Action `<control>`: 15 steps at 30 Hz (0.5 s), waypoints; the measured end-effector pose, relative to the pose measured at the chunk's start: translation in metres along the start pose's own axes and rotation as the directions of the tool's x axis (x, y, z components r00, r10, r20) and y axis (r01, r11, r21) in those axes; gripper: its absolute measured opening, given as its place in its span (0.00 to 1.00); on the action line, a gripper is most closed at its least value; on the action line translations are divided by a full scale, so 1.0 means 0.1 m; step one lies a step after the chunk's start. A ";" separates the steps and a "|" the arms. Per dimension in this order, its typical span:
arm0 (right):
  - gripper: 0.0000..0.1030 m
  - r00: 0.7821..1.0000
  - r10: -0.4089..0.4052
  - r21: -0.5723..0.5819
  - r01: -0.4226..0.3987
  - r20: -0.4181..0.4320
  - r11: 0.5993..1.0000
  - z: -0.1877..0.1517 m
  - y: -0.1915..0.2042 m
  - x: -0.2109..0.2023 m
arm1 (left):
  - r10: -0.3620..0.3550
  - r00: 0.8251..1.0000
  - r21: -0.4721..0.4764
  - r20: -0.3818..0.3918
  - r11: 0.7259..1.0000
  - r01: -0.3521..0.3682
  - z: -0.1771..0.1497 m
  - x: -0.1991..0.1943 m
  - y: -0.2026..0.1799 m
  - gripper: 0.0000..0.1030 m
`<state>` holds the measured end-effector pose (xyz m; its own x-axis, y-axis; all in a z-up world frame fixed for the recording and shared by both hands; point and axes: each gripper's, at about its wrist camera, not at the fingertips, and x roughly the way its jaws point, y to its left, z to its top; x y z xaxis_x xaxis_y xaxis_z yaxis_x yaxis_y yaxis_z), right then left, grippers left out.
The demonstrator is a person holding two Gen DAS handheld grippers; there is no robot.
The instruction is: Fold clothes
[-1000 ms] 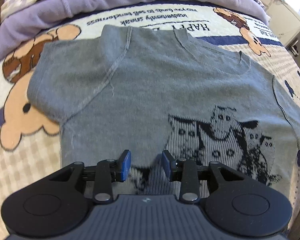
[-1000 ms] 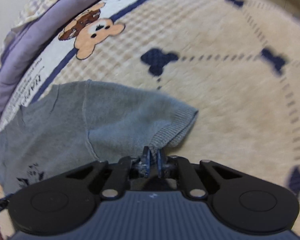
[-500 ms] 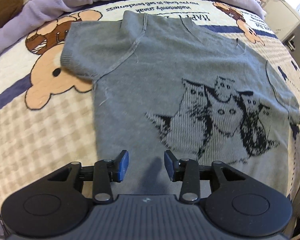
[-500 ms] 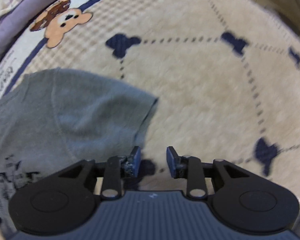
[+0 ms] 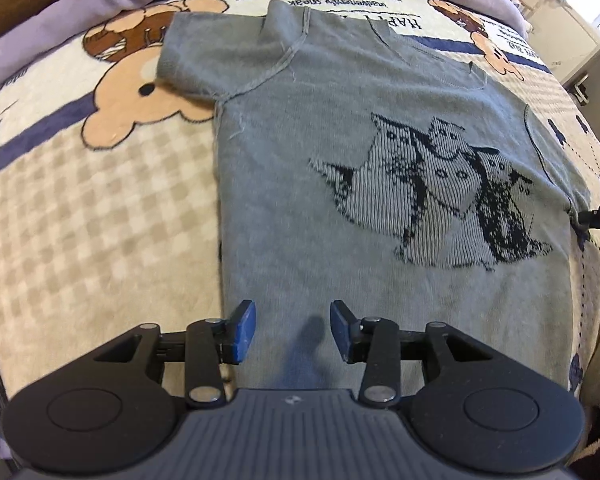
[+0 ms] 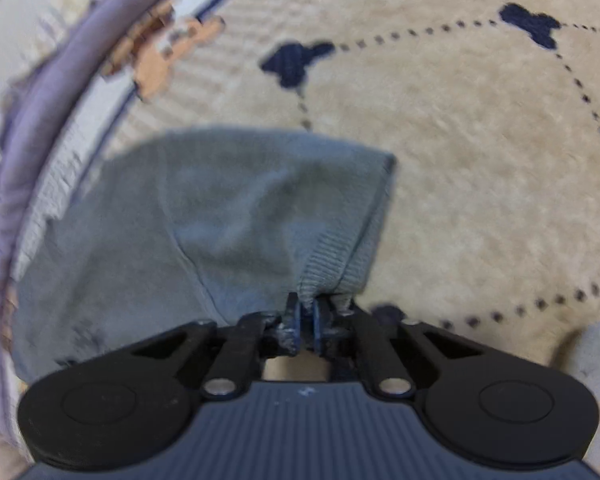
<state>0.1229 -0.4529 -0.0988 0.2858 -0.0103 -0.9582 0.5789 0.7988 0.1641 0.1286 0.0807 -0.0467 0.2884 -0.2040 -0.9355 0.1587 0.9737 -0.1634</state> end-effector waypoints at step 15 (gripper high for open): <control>0.43 0.998 0.042 -0.308 -0.054 -0.047 0.950 -1.03 0.36 -0.75 | -0.064 0.997 -0.024 -0.041 0.998 0.063 -0.55 -0.32 0.27 0.50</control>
<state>0.0435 -0.3608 -0.0450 0.2738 0.0509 -0.9604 0.2991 0.9446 0.1353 0.0716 0.1189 -0.0381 0.2385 -0.2610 -0.9354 0.1533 0.9612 -0.2292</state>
